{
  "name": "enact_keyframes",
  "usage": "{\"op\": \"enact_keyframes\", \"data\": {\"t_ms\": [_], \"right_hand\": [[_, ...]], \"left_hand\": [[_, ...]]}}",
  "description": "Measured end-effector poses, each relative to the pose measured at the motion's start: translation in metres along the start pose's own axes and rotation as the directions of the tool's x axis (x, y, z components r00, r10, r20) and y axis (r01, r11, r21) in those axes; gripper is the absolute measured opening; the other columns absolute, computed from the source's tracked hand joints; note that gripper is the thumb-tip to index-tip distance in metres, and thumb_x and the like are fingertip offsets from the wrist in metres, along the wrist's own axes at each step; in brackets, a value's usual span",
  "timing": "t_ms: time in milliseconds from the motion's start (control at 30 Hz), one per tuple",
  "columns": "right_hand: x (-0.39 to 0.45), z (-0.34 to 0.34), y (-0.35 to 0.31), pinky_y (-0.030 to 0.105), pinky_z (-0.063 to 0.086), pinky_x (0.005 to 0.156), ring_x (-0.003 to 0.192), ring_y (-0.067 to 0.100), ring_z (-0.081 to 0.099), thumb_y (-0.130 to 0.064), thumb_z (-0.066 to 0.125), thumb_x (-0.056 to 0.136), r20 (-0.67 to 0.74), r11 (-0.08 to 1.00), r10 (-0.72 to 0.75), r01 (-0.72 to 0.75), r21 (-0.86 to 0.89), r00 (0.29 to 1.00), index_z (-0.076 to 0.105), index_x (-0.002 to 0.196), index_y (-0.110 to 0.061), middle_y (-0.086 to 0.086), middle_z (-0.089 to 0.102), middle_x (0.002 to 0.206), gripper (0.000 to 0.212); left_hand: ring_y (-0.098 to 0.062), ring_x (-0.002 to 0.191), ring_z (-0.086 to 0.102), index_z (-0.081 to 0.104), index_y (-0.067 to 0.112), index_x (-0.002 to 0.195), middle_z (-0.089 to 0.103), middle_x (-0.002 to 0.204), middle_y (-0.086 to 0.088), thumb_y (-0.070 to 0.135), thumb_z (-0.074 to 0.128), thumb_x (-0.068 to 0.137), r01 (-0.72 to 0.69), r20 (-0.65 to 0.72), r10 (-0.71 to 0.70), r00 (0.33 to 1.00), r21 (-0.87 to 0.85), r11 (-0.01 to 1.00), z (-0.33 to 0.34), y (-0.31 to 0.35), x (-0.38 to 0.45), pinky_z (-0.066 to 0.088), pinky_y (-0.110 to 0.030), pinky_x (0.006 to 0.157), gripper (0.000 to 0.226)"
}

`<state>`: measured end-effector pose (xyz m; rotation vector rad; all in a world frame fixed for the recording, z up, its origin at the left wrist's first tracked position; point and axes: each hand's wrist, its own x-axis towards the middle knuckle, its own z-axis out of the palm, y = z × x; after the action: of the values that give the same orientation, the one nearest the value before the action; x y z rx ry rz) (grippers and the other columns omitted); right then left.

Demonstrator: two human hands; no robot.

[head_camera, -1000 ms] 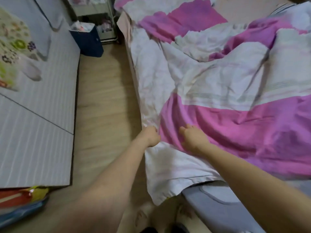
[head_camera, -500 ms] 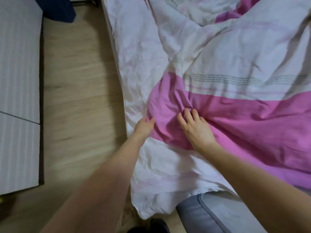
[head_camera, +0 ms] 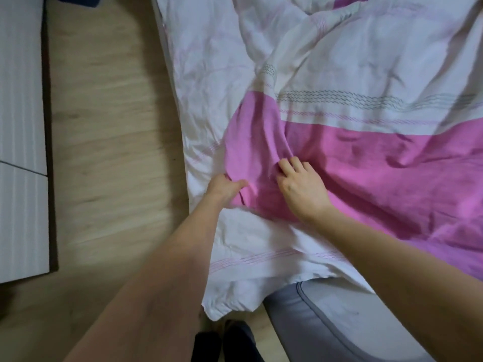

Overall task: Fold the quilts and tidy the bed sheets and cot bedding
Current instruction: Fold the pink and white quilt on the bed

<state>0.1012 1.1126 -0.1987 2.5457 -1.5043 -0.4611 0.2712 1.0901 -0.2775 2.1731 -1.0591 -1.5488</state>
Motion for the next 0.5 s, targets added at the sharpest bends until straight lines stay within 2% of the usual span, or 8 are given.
{"op": "enact_keyframes", "data": {"t_ms": [67, 100, 167, 233, 267, 367, 433, 500], "right_hand": [[0.003, 0.003, -0.003, 0.04, 0.039, 0.078, 0.103, 0.033, 0.051, -0.008, 0.039, 0.085, -0.006, 0.98, 0.082, -0.079, 0.183, 0.997, 0.064, 0.102, -0.005, 0.013, 0.057, 0.113, 0.031], [0.002, 0.003, -0.006, 0.042, 0.037, 0.08, 0.105, 0.033, 0.048, -0.008, 0.042, 0.087, 0.019, 0.956, 0.138, -0.138, 0.257, 0.99, 0.062, 0.106, -0.005, 0.014, 0.054, 0.117, 0.028], [-0.006, -0.004, -0.018, 0.042, 0.036, 0.088, 0.111, 0.033, 0.045, -0.015, 0.048, 0.09, 0.037, 0.897, 0.228, -0.224, 0.38, 0.973, 0.057, 0.113, -0.007, 0.013, 0.05, 0.124, 0.026], [-0.011, -0.012, -0.028, 0.044, 0.031, 0.103, 0.125, 0.033, 0.039, -0.029, 0.053, 0.088, 0.074, 0.84, 0.196, -0.207, 0.502, 0.978, 0.05, 0.124, -0.008, 0.012, 0.044, 0.135, 0.042], [-0.012, -0.023, -0.032, 0.045, 0.023, 0.111, 0.135, 0.032, 0.03, -0.041, 0.054, 0.087, 0.126, 0.816, 0.152, -0.196, 0.544, 0.98, 0.044, 0.132, -0.011, 0.011, 0.038, 0.142, 0.055], [-0.014, -0.065, -0.049, 0.052, 0.009, 0.117, 0.146, 0.03, 0.01, -0.075, 0.051, 0.073, 0.222, 0.845, 0.034, -0.147, 0.514, 0.975, 0.028, 0.145, -0.017, 0.007, 0.02, 0.155, 0.095], [-0.016, -0.09, -0.068, 0.05, 0.021, 0.114, 0.145, 0.033, 0.014, -0.061, 0.059, 0.077, 0.189, 0.911, 0.039, -0.112, 0.396, 0.981, 0.023, 0.148, -0.019, 0.012, 0.016, 0.157, 0.089], [-0.009, -0.112, -0.08, 0.044, 0.04, 0.097, 0.133, 0.035, 0.037, -0.023, 0.056, 0.085, 0.1, 0.89, 0.118, -0.15, 0.431, 0.988, 0.037, 0.14, -0.019, 0.016, 0.03, 0.147, 0.058]], "left_hand": [[-0.019, 0.085, 0.059, 0.059, 0.014, 0.085, 0.062, 0.09, -0.006, 0.017, 0.07, 0.083, -0.066, -0.029, 0.063, 0.998, -0.15, 0.986, 0.0, 0.006, -0.009, 0.047, -0.027, 0.069, 0.011], [-0.019, 0.081, 0.058, 0.058, 0.015, 0.079, 0.062, 0.087, -0.007, 0.012, 0.067, 0.084, -0.07, -0.041, 0.062, 0.997, -0.256, 0.964, 0.001, 0.011, -0.015, 0.047, -0.028, 0.066, 0.011], [-0.024, 0.085, 0.065, 0.062, 0.013, 0.083, 0.067, 0.091, -0.011, 0.008, 0.067, 0.084, -0.021, -0.002, 0.023, 1.0, -0.495, 0.869, -0.006, 0.021, -0.035, 0.054, -0.035, 0.075, 0.007], [-0.029, 0.086, 0.069, 0.066, 0.006, 0.099, 0.07, 0.098, -0.017, 0.012, 0.07, 0.084, 0.085, 0.107, -0.025, 0.994, -0.609, 0.789, -0.019, 0.027, -0.054, 0.058, -0.045, 0.075, 0.017], [-0.029, 0.086, 0.069, 0.066, 0.001, 0.107, 0.07, 0.1, -0.019, 0.013, 0.07, 0.085, 0.104, 0.116, -0.042, 0.992, -0.608, 0.787, -0.033, 0.026, -0.062, 0.058, -0.044, 0.073, 0.025], [-0.022, 0.08, 0.062, 0.063, -0.007, 0.113, 0.065, 0.091, -0.013, 0.008, 0.065, 0.087, 0.01, -0.071, -0.06, 0.996, -0.556, 0.831, -0.086, 0.018, -0.086, 0.052, -0.026, 0.061, 0.03], [-0.02, 0.065, 0.055, 0.062, 0.005, 0.112, 0.06, 0.079, -0.004, 0.008, 0.063, 0.09, -0.065, -0.151, -0.02, 0.988, -0.538, 0.841, -0.121, 0.019, -0.108, 0.042, -0.017, 0.042, 0.023], [-0.022, 0.067, 0.053, 0.062, 0.008, 0.114, 0.058, 0.081, -0.005, 0.012, 0.06, 0.091, -0.143, -0.233, 0.017, 0.972, -0.536, 0.832, -0.146, 0.028, -0.12, 0.04, -0.022, 0.045, 0.023]]}}
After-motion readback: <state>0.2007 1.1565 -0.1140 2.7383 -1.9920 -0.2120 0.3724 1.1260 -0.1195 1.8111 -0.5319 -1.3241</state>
